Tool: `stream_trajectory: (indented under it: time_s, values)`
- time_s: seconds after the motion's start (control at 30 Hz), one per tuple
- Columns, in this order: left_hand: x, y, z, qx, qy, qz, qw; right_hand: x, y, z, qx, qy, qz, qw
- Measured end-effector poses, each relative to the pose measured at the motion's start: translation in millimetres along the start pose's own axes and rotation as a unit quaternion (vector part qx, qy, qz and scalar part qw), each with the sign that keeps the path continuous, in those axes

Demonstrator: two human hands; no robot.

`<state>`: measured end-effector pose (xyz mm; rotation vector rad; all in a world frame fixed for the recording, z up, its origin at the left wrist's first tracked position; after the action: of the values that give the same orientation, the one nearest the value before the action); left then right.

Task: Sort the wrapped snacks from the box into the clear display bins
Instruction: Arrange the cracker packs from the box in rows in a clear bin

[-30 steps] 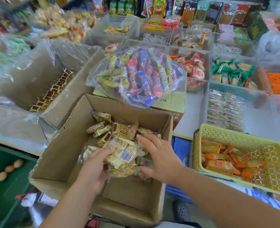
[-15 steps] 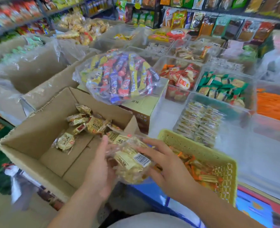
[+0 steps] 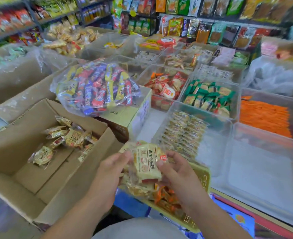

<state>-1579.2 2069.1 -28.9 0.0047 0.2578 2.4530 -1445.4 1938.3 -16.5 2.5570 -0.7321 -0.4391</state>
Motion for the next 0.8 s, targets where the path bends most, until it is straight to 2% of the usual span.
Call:
stream_trajectory:
  time_s: [0.2, 0.27, 0.33, 0.43, 0.53, 0.67, 0.8]
  values:
    - [-38.6, -22.9, -5.8, 0.041, -0.012, -0.03, 0.999, 40.3, -7.1, 1.4, 0.025, 0.01, 0.034, 0.999]
    - [-44.1, -32.3, -9.7, 0.072, 0.004, -0.03, 0.997, 57.0, -6.8, 0.1, 0.058, 0.101, 0.048, 0.992]
    - [-49.6, -40.2, -11.6, 0.099, 0.017, -0.037, 0.994, 70.0, -5.0, -7.1, 0.122, 0.264, 0.095, 0.952]
    - [-59.7, -50.2, -16.3, 0.137, 0.02, -0.062, 0.988, 76.0, -1.3, -26.0, 0.264, 0.444, 0.153, 0.842]
    - [-72.5, -56.9, -21.3, 0.16, -0.006, -0.104, 0.982, 84.8, -0.8, -39.4, 0.353, 0.472, 0.163, 0.791]
    - [-88.1, -60.7, -23.9, 0.199, -0.006, -0.152, 0.968, 83.2, 2.9, -48.9, 0.421, 0.529, 0.142, 0.723]
    - [-95.2, -65.4, -31.4, 0.214, -0.003, -0.153, 0.965, 83.2, 11.1, -53.6, 0.444, 0.554, 0.117, 0.695]
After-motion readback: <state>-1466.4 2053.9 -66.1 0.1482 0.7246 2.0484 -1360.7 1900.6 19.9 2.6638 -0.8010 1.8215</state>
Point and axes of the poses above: each hand's wrist, its own y-axis away from the middle knuckle, its own x-axis out of the back of the hand, z = x × y, the point moved 8 cm from there along -y, towards the middle knuckle, and after that the axes turned 13 degrees about -x, right-handed, at the moved point
